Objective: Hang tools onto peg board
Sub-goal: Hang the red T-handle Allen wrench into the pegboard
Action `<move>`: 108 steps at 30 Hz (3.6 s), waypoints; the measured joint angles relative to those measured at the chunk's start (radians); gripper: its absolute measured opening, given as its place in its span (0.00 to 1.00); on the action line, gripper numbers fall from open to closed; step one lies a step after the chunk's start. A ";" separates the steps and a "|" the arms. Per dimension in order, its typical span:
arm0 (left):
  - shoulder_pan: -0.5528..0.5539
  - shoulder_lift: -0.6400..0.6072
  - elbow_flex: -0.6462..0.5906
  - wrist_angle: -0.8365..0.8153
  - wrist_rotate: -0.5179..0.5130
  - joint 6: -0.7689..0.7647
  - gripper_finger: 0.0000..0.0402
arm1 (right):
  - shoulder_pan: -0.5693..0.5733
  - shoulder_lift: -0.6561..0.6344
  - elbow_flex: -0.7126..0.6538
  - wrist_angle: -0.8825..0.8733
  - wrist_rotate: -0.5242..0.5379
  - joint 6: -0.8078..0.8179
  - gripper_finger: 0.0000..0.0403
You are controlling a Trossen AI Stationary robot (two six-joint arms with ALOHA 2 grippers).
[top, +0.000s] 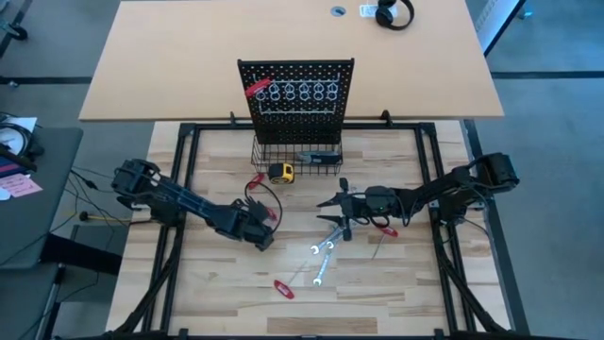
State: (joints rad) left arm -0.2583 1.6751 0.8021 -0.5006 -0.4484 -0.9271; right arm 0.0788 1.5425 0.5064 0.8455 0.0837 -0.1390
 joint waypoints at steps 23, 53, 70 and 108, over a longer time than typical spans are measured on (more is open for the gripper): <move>-0.052 -0.294 -0.317 0.855 0.251 0.451 0.00 | 0.069 0.000 0.023 0.000 -0.025 -0.187 0.45; -0.048 -0.296 -0.391 1.170 0.338 0.532 0.00 | 0.078 0.327 0.458 -0.262 -0.248 -0.304 0.24; -0.047 -0.330 -0.389 1.076 0.266 0.612 0.23 | 0.053 0.318 0.469 -0.348 -0.186 -0.199 0.17; -0.059 -0.153 -0.033 0.722 0.028 0.862 0.51 | 0.037 0.325 0.573 -0.617 -0.081 -0.077 0.17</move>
State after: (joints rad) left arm -0.3172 1.5226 0.7692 0.2215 -0.4203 -0.0655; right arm 0.1162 1.8671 1.0791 0.2285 0.0023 -0.2159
